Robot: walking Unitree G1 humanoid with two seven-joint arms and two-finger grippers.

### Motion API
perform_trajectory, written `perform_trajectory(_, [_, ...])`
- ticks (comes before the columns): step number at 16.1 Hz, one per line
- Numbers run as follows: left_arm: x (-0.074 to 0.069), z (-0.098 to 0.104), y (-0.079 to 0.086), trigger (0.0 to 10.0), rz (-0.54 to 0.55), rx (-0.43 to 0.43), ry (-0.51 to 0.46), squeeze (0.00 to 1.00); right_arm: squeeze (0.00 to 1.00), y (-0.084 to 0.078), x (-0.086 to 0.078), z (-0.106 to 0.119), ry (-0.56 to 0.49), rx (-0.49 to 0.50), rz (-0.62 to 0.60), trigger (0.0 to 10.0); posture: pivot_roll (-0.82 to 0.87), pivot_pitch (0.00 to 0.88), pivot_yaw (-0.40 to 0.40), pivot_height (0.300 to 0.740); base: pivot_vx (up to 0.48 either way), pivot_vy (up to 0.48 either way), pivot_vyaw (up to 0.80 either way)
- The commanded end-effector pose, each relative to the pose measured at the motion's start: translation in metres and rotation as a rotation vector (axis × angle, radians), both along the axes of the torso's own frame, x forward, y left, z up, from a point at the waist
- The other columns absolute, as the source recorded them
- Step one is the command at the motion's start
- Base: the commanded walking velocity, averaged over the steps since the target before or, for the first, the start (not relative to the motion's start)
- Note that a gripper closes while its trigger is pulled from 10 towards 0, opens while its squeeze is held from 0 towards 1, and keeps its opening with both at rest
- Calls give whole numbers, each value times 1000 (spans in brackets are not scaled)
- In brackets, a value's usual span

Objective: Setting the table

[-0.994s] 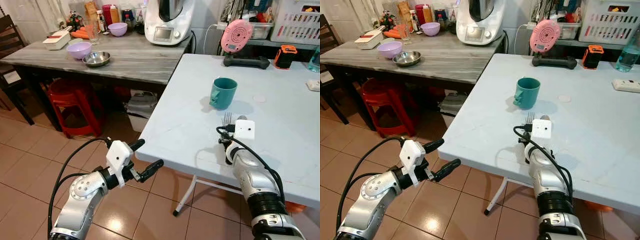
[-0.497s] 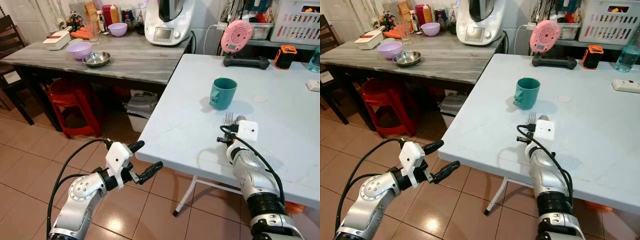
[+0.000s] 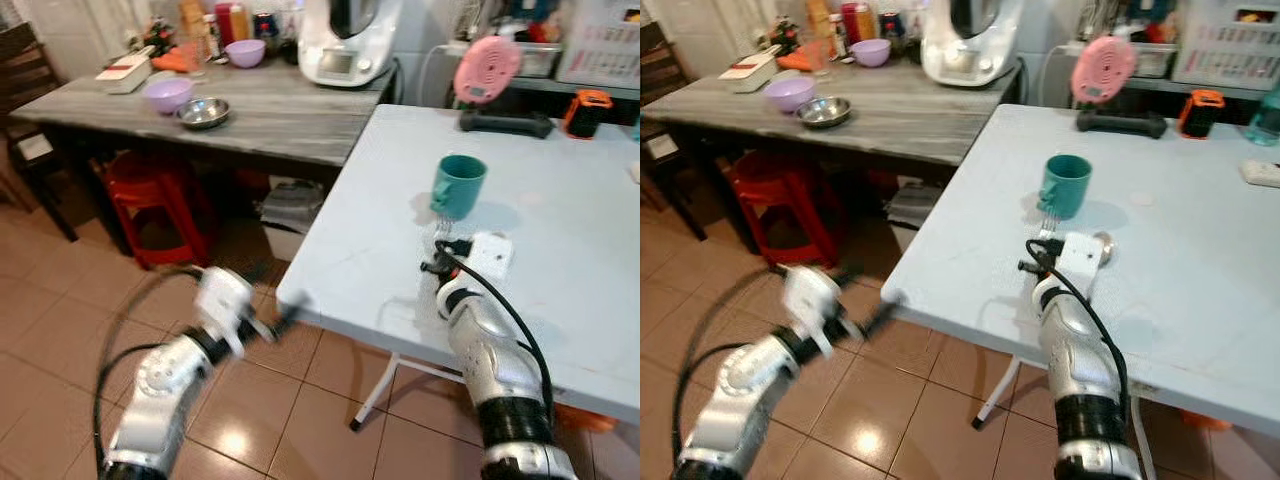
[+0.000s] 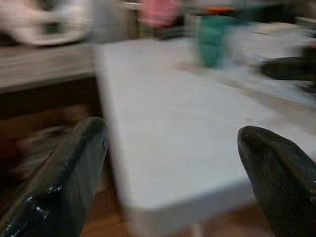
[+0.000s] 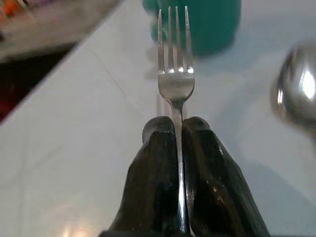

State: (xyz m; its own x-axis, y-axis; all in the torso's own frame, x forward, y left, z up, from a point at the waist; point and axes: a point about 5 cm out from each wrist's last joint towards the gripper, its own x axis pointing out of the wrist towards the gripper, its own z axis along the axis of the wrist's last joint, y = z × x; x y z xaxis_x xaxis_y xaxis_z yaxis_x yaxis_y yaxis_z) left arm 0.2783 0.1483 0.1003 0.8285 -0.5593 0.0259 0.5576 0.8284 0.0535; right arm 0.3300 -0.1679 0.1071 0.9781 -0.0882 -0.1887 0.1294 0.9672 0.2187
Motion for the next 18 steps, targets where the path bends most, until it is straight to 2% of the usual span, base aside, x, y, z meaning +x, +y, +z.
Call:
perform_trajectory(1, [10,2,12,10000,131,2,7,0,0,4,-5,13,-81,-24,10,0,4,0,44,740,0,0,0])
perform_trajectory(3, [17,2,20,10000,250,11,10,0,0,2,-18,18,-133,-23,-10,353,-3,0,42,740,0,0,0])
perform_trajectory(4, [18,1,21,10000,266,-2,19,0,0,2,-23,19,-148,-33,-16,2196,-5,0,42,740,0,0,0])
perform_trajectory(5, [20,0,22,10000,291,-41,39,0,0,0,-34,21,-182,-57,-34,10000,-12,0,45,740,0,0,0])
perform_trajectory(6, [22,-1,21,10000,298,-82,67,0,0,-2,-41,21,-195,-71,-47,10000,-17,0,47,740,0,0,0])
perform_trajectory(9, [24,0,15,10000,279,-68,42,0,0,-5,-51,10,-144,-60,-76,10000,-26,0,55,740,0,0,-267])
perform_trajectory(18, [26,1,17,10000,289,-79,37,0,0,1,-49,10,-151,-64,-52,10000,-8,0,53,740,0,408,-744])
